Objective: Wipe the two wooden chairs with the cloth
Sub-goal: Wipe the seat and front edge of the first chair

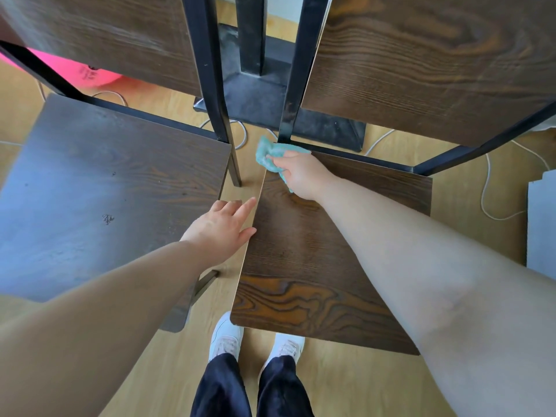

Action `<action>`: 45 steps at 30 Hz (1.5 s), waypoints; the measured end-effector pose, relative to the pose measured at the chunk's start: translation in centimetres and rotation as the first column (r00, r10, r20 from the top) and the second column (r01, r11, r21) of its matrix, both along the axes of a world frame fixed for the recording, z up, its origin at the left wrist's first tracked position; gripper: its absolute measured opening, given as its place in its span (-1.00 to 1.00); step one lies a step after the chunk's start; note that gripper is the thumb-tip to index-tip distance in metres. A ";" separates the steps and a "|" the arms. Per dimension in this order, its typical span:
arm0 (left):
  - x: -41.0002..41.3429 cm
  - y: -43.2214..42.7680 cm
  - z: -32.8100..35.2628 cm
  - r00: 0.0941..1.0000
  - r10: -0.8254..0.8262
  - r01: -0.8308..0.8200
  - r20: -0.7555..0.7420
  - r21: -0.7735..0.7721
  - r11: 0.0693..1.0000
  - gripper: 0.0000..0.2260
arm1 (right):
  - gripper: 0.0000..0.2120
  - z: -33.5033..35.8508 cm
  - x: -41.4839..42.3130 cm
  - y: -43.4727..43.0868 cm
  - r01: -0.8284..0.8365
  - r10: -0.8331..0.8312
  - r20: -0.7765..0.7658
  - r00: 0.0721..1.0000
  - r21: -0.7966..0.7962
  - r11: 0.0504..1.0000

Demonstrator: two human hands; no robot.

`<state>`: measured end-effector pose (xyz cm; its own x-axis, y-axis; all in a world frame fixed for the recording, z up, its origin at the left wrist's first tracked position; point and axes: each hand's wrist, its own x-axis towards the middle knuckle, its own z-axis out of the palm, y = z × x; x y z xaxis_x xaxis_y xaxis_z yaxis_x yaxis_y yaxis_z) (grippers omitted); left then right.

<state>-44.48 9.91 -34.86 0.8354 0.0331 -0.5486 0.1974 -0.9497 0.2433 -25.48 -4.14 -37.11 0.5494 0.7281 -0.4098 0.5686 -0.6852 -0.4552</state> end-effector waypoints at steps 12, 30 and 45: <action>-0.3 -0.5 1.3 0.994 0.046 -0.056 0.095 0.102 0.993 -0.50 | -0.56 -0.1 -10.4 -6.1 -0.089 0.097 -0.141 0.985 0.065 0.994; -1.9 -1.5 0.7 0.999 -0.011 0.004 0.040 0.179 0.984 -0.48 | -0.73 3.6 -25.0 -11.8 0.366 -0.275 -0.599 0.752 0.032 0.930; -0.4 -1.8 -0.3 0.996 -0.039 0.026 0.076 0.169 0.985 -0.50 | -0.68 3.2 3.9 -7.2 0.603 -0.604 -0.030 0.796 0.117 0.789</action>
<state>-44.93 8.15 -35.20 0.8780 0.0913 -0.4699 0.1523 -0.9839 0.0934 -21.56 -11.30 -33.86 0.8957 0.2883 -0.3386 0.0608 -0.8337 -0.5489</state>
